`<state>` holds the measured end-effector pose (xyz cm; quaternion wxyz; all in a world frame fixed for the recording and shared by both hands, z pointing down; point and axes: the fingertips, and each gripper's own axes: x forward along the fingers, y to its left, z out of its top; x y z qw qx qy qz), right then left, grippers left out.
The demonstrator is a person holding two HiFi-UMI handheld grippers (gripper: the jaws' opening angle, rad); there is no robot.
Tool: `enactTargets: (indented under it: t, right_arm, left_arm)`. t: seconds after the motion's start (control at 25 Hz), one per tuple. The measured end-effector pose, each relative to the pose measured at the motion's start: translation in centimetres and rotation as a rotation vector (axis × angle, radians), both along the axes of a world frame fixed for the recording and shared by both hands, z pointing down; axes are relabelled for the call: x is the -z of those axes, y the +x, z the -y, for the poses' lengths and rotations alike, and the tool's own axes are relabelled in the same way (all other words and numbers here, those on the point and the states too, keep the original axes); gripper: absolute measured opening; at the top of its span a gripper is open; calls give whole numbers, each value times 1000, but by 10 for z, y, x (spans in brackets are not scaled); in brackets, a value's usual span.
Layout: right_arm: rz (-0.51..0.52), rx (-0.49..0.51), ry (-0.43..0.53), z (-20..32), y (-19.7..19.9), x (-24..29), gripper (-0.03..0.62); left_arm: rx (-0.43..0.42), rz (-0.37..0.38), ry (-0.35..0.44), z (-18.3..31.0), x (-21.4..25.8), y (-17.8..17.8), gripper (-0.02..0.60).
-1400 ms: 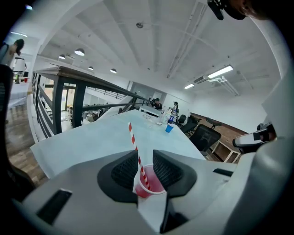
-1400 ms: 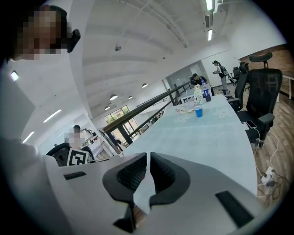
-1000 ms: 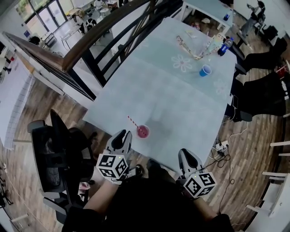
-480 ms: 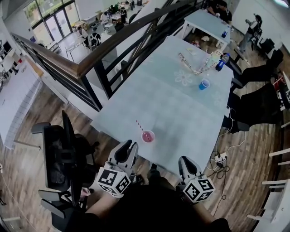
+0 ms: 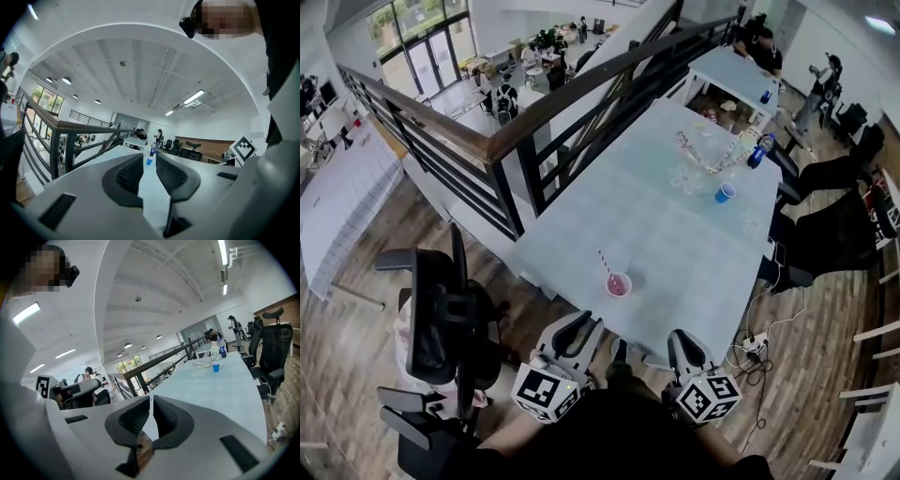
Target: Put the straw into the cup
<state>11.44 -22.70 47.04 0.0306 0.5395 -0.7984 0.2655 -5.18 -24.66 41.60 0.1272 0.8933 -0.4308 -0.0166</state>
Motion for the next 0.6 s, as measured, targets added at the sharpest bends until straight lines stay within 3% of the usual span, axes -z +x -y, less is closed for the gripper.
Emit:
enactTargets:
  t: [0.36, 0.6]
  right_arm:
    - [-6, 3, 57, -18, -22, 17, 48]
    - [-10, -12, 165, -22, -30, 42, 46]
  left_arm:
    - [-57, 7, -11, -39, 0, -7, 92]
    - [9, -13, 7, -42, 8, -36, 92]
